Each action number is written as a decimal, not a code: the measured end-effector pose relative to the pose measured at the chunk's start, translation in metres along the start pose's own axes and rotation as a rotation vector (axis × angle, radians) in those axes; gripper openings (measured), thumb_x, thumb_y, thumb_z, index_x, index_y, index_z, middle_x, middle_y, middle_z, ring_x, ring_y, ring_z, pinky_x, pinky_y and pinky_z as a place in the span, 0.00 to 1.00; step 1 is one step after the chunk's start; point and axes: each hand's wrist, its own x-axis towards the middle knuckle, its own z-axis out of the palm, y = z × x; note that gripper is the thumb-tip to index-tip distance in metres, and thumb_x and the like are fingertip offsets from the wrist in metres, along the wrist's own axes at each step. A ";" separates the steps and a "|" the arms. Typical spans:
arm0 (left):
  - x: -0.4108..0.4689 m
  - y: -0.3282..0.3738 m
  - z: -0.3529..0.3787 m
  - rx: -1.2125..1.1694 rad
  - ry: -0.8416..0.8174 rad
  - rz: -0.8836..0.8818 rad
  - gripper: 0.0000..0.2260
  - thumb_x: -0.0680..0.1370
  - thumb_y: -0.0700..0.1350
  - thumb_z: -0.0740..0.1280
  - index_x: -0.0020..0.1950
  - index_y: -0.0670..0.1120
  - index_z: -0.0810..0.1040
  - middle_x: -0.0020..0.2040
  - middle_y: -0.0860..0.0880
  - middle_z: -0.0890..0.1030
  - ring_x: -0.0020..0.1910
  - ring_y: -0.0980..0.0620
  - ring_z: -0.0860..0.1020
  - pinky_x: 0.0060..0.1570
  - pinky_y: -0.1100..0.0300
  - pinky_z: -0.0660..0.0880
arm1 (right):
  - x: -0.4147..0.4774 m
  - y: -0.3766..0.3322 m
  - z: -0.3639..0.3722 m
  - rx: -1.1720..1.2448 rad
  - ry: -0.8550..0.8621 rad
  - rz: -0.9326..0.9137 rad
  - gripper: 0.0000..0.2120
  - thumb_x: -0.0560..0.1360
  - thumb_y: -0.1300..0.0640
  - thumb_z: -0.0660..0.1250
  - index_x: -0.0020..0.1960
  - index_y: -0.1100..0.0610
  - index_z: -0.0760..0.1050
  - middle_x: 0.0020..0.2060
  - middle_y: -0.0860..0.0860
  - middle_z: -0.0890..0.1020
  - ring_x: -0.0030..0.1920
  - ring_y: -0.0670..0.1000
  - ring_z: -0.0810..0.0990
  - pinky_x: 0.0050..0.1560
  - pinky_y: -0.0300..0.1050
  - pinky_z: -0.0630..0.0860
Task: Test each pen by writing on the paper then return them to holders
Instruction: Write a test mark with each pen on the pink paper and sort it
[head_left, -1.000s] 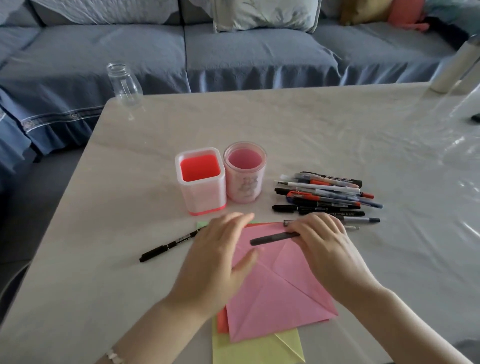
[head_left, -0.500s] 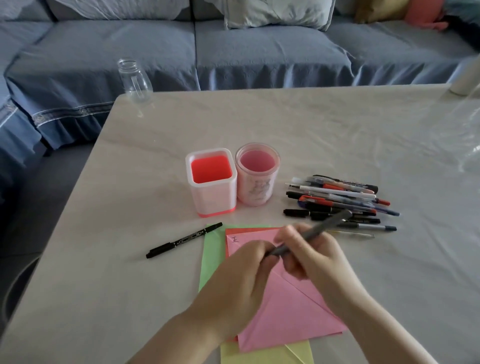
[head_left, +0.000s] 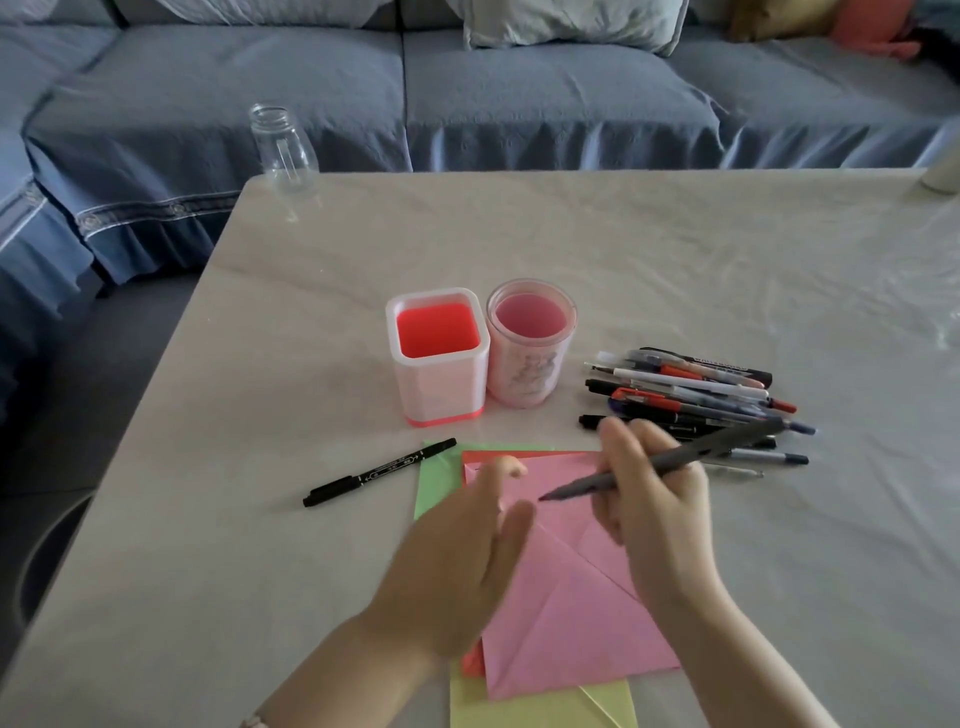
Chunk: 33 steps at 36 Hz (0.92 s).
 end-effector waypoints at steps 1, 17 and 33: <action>-0.002 -0.009 0.000 0.059 0.072 -0.018 0.15 0.80 0.56 0.49 0.61 0.51 0.66 0.35 0.59 0.72 0.37 0.63 0.72 0.40 0.71 0.66 | 0.003 -0.004 -0.003 0.006 0.042 -0.022 0.19 0.77 0.64 0.59 0.30 0.58 0.59 0.18 0.47 0.59 0.17 0.45 0.58 0.19 0.32 0.56; -0.018 -0.051 0.029 0.490 0.294 -0.052 0.20 0.70 0.33 0.57 0.61 0.43 0.70 0.61 0.41 0.69 0.61 0.41 0.67 0.66 0.50 0.57 | 0.009 0.021 -0.030 -0.246 0.073 -0.108 0.16 0.79 0.58 0.59 0.33 0.61 0.71 0.17 0.51 0.69 0.21 0.48 0.65 0.23 0.35 0.63; -0.021 -0.052 0.040 0.328 -0.067 0.117 0.19 0.72 0.54 0.63 0.60 0.49 0.79 0.66 0.47 0.75 0.66 0.47 0.69 0.64 0.48 0.63 | 0.040 0.055 0.012 -0.334 0.079 -0.166 0.15 0.71 0.54 0.71 0.29 0.56 0.71 0.18 0.50 0.75 0.20 0.45 0.72 0.26 0.35 0.69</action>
